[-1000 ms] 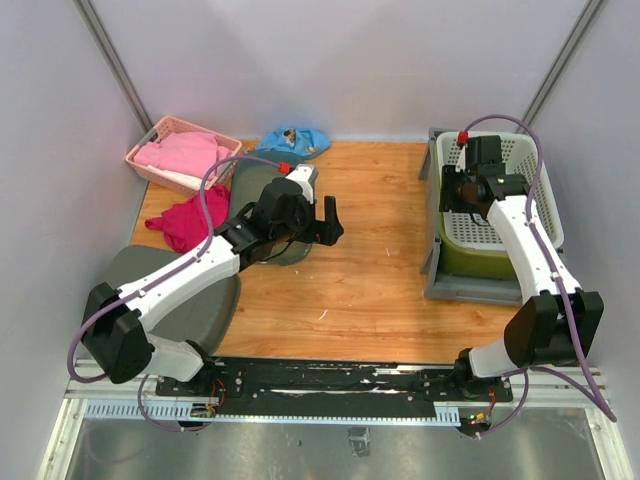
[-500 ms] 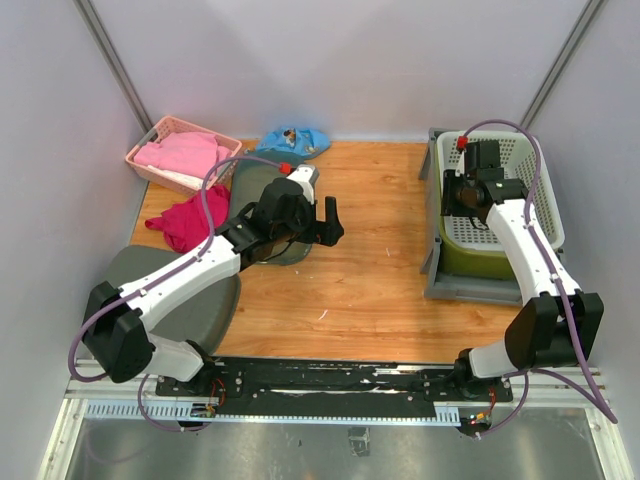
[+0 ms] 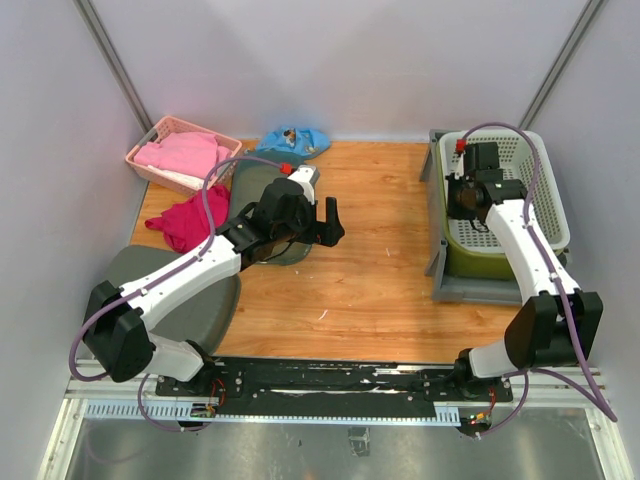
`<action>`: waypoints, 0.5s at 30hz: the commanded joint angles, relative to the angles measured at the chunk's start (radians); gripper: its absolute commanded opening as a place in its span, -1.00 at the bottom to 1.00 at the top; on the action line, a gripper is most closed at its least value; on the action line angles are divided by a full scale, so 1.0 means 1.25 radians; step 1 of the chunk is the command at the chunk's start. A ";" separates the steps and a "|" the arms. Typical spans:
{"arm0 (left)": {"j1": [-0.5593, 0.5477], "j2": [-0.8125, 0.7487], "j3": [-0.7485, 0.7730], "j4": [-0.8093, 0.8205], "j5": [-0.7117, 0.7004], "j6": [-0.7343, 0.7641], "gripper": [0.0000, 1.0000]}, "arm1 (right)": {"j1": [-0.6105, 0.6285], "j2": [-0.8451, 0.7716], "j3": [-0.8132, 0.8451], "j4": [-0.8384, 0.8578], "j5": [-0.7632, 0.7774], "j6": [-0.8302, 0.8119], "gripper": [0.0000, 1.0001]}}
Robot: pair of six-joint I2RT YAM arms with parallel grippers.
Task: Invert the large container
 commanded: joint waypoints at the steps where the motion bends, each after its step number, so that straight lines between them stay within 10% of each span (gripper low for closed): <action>1: -0.004 0.004 0.014 0.010 0.005 -0.003 0.98 | -0.008 -0.036 0.038 -0.050 0.012 -0.006 -0.98; 15: -0.004 0.000 0.017 0.007 -0.001 0.000 0.98 | -0.008 -0.177 0.147 -0.074 -0.040 0.031 -0.99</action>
